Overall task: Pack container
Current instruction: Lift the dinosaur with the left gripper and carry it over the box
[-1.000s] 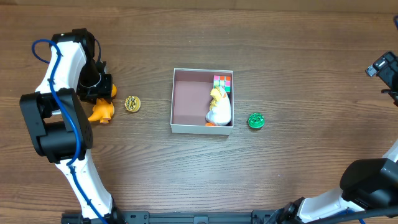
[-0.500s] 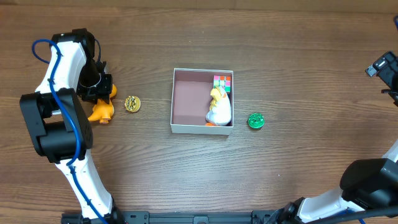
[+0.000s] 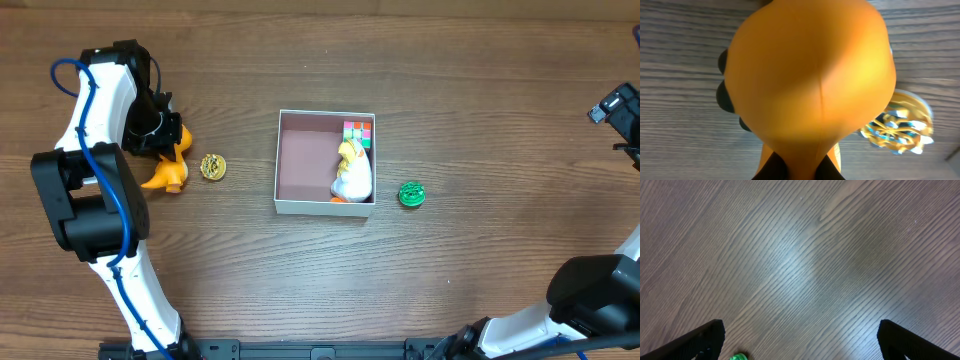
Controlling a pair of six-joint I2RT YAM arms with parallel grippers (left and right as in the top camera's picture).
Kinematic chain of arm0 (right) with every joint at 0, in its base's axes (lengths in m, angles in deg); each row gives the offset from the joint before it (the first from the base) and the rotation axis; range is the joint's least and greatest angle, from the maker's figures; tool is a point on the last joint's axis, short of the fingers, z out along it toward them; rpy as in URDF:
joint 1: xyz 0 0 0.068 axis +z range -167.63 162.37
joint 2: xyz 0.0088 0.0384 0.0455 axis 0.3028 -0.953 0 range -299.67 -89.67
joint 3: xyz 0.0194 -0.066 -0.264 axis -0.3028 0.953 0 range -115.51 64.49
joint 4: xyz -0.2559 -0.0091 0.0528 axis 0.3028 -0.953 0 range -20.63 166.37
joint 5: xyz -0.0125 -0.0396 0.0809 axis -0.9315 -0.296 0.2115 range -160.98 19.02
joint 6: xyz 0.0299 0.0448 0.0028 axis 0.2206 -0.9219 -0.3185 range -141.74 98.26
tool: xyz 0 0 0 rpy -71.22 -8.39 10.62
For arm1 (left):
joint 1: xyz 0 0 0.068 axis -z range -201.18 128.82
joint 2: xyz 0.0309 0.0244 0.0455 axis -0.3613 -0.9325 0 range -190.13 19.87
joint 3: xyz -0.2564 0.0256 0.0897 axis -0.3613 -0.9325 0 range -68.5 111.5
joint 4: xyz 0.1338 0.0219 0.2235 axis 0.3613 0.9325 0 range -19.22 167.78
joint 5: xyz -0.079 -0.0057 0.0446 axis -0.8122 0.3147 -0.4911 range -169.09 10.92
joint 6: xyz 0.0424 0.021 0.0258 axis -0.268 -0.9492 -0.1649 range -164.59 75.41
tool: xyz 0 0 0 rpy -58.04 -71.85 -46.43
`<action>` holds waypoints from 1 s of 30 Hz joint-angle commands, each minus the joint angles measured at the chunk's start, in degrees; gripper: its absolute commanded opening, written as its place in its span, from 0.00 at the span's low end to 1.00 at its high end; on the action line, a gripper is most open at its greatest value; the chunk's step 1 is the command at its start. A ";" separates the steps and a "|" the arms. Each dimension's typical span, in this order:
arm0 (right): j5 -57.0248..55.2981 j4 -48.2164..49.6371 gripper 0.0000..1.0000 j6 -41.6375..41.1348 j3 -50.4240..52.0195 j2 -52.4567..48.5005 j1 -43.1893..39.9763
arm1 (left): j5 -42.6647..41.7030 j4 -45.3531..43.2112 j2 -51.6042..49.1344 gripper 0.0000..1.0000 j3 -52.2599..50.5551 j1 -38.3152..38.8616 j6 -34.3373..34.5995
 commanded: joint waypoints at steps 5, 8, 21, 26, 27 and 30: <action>-0.31 0.13 1.00 -0.22 -0.04 0.26 -0.07 | -4.96 6.69 -0.52 0.15 13.00 0.24 -0.31; -0.31 0.13 1.00 -0.22 -0.04 0.26 -0.07 | -5.14 10.91 -0.52 0.15 20.55 0.70 -0.22; -0.31 0.13 1.00 -0.22 -0.04 0.26 -0.07 | -9.66 20.37 0.20 0.18 46.23 11.89 6.49; -0.31 0.13 1.00 -0.22 -0.04 0.26 -0.07 | -9.55 20.28 0.17 0.18 46.47 20.52 15.02; -0.31 0.13 1.00 -0.22 -0.04 0.26 -0.07 | -9.55 20.06 0.17 0.18 46.47 22.05 16.48; -0.31 0.13 1.00 -0.22 -0.04 0.26 -0.07 | -8.90 19.10 0.13 0.20 46.47 26.21 20.09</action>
